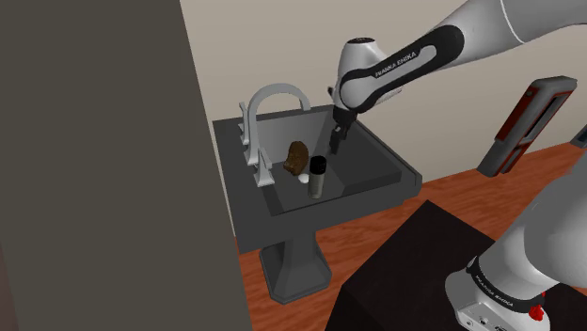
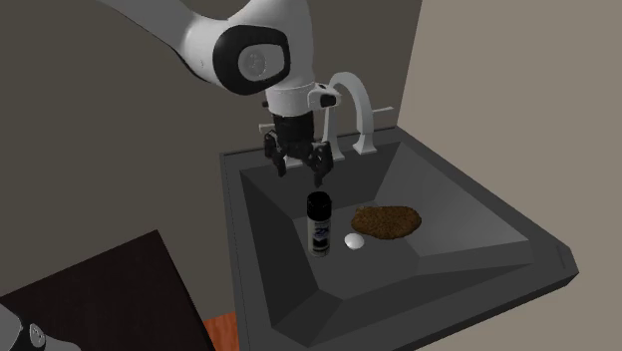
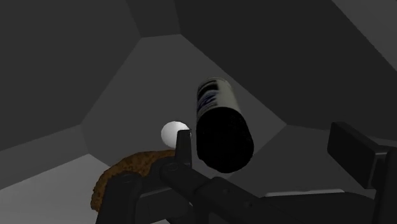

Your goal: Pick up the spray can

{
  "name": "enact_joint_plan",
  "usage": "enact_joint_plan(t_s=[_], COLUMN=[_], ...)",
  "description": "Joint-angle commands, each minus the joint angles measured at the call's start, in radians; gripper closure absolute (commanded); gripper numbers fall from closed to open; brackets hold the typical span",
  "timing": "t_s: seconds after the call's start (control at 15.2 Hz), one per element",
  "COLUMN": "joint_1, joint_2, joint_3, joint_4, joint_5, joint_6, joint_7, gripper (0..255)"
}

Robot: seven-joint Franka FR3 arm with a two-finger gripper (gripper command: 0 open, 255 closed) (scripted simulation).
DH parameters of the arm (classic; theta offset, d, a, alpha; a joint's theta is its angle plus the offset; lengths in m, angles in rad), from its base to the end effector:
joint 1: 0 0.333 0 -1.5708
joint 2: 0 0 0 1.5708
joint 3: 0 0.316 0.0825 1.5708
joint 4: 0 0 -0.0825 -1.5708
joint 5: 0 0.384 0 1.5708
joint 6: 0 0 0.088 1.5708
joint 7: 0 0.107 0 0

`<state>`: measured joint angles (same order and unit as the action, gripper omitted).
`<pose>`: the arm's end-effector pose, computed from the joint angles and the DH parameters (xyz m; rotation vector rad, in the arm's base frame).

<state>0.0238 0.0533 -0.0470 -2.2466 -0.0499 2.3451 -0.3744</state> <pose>0.5332 -0.0130 0.3470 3.0367 0.5925 0.0567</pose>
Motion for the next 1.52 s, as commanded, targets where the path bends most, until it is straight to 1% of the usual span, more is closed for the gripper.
enact_joint_plan(t_s=[0.0, 0.4, 0.92, 1.06, 1.12, 1.45], joint_1=[-0.001, -0.013, -0.016, -0.016, -0.016, -0.016], joint_2=[0.074, 0.308, 0.402, 0.402, 0.401, 0.4], joint_3=[0.001, 0.015, 0.018, 0.018, 0.018, 0.018], joint_4=[0.039, 0.179, 0.188, 0.188, 0.186, 0.187], joint_5=[0.013, 0.048, 0.052, 0.052, 0.052, 0.052], joint_6=[0.024, 0.081, 0.163, 0.163, 0.164, 0.163], joint_7=[-0.021, -0.078, -0.082, -0.082, -0.081, -0.082], gripper=[0, 0, 0, 0, 255, 255])
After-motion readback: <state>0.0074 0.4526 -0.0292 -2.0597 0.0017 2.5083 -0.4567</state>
